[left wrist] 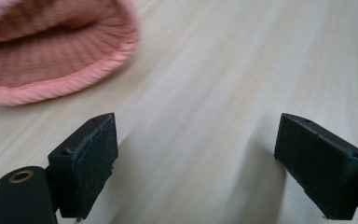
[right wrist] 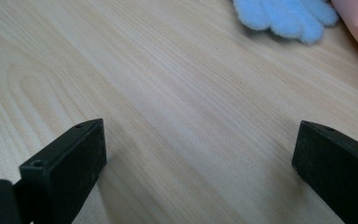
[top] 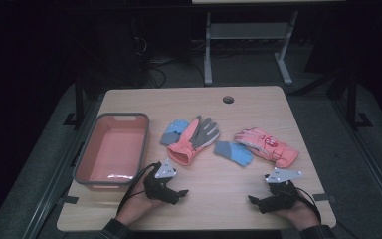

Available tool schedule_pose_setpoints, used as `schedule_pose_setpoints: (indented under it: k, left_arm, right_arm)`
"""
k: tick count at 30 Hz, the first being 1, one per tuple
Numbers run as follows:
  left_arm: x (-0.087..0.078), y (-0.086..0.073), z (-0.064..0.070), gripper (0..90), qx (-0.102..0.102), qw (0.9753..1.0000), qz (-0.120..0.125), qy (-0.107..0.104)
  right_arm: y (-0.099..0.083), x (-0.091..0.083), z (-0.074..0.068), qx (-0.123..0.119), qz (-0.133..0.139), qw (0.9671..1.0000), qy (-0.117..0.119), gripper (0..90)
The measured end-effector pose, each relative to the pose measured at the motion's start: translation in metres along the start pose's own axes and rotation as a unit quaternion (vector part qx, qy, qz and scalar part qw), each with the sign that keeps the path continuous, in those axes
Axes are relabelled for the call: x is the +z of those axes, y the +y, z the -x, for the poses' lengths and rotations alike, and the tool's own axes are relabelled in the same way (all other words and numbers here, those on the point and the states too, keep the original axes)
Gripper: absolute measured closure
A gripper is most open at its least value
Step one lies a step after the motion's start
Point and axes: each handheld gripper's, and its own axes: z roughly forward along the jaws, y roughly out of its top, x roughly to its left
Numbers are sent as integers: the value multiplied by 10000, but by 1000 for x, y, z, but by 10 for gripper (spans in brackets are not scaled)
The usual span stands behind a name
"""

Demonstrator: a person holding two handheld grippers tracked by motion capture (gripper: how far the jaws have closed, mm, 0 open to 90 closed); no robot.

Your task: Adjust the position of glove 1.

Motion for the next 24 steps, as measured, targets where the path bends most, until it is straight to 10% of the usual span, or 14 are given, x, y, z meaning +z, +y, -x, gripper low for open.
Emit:
schedule_pose_setpoints:
  k: [6,24]
  left_arm:
    - [-1,-1,0,126,54,9999,28,-91]
    - [-3,-3,1,128,48,9999,58,-90]
  right_arm:
    - [0,0,0,-5,10,10000,-3,26]
    - [36,2,9,62,313,9992,260,544]
